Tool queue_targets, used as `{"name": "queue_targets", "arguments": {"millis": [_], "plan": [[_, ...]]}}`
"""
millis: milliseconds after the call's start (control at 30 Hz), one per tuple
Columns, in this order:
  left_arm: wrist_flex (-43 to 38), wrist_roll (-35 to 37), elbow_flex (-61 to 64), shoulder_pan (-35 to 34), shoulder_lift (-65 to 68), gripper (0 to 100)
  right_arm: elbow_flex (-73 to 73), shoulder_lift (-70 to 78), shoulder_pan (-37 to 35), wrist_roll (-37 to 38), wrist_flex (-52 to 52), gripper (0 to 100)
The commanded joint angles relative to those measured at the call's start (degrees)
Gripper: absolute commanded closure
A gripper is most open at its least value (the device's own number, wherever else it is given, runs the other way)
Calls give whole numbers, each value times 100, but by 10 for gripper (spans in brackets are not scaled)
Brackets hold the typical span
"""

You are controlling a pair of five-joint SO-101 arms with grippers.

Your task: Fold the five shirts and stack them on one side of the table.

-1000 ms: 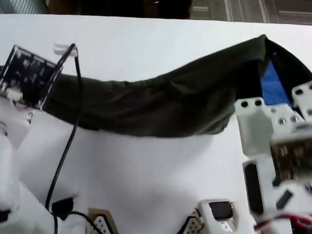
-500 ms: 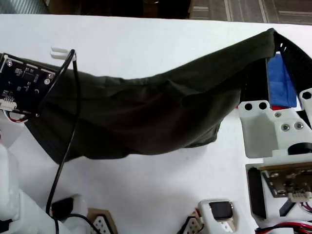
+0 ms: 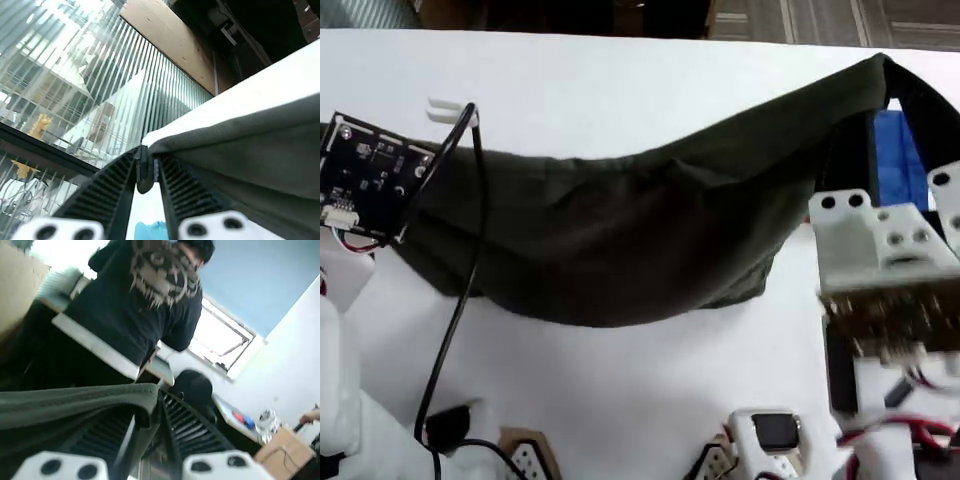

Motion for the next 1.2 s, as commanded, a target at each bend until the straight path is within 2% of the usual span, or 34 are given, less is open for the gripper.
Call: {"name": "queue_targets", "arguments": {"millis": [0, 167, 500, 700, 967, 1167], "plan": [[9, 44, -110, -281, -18, 973, 97, -75, 277, -9, -154, 977], [18, 53, -110, -396, -9, 973, 114, -75, 365, -70, -127, 977], [246, 457, -110, -378, -44, 973, 70, -75, 400, -958, -154, 977], [193, 466, -171, -396, -123, 973, -237, -365, 374, -976, -119, 977], [229, 484, -127, -396, -1011, 973, -273, -1367, 374, -976, 48, 977], [229, 492, -127, -396, -1336, 973, -281, -1560, 374, -976, 286, 977]]}}
